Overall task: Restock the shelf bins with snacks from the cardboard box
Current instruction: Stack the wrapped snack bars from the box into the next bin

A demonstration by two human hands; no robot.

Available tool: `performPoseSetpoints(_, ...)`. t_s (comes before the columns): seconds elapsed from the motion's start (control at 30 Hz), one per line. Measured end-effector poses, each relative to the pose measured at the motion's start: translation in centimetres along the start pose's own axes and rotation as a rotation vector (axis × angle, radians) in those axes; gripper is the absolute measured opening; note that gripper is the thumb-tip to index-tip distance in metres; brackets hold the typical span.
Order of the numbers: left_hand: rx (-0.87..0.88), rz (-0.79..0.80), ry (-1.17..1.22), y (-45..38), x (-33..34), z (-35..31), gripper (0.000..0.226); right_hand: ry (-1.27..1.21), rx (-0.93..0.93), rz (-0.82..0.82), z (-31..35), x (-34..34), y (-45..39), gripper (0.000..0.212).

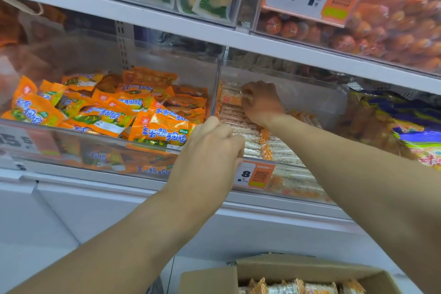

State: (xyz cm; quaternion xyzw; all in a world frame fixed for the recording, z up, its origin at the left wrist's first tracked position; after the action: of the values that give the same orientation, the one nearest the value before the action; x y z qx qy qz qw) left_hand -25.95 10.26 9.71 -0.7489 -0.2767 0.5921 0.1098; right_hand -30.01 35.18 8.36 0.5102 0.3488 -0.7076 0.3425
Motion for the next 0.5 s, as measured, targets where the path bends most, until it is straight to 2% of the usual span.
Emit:
performPoseSetpoints(0.1,-0.009,0.007,-0.003,0.1,0.2,0.0,0.027,-0.013,0.023,0.026,-0.2,-0.1,0.1,0.051)
performPoseSetpoints(0.3,-0.023,0.017,-0.037,-0.2,0.4,0.0,0.031,0.071,-0.029,0.161,-0.5,-0.2,-0.5,0.053)
performPoseSetpoints(0.37,-0.030,0.028,-0.043,-0.3,0.5,0.0,0.033,0.019,-0.028,0.188,-0.8,-0.5,-0.4,0.060)
performPoseSetpoints(0.43,-0.039,0.041,-0.056,-0.3,0.5,-0.1,0.034,-0.092,-0.017,0.154,-1.3,-0.9,0.0,0.065)
performPoseSetpoints(0.5,-0.055,0.053,-0.069,-0.4,0.6,-0.2,0.033,-0.168,-0.011,0.062,-1.7,-1.7,0.9,0.061)
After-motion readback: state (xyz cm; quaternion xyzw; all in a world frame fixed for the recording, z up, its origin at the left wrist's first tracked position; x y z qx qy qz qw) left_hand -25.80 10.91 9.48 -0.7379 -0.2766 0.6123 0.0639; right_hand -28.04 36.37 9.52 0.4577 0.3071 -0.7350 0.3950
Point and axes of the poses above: each hand's wrist, its own y-axis away from the middle knuckle, its own x-axis out of the palm, z = x × y, the point moved 4 cm from there along -y, towards the middle knuckle, and after that the axes turned 11 degrees about z, right-handed, at the moved point
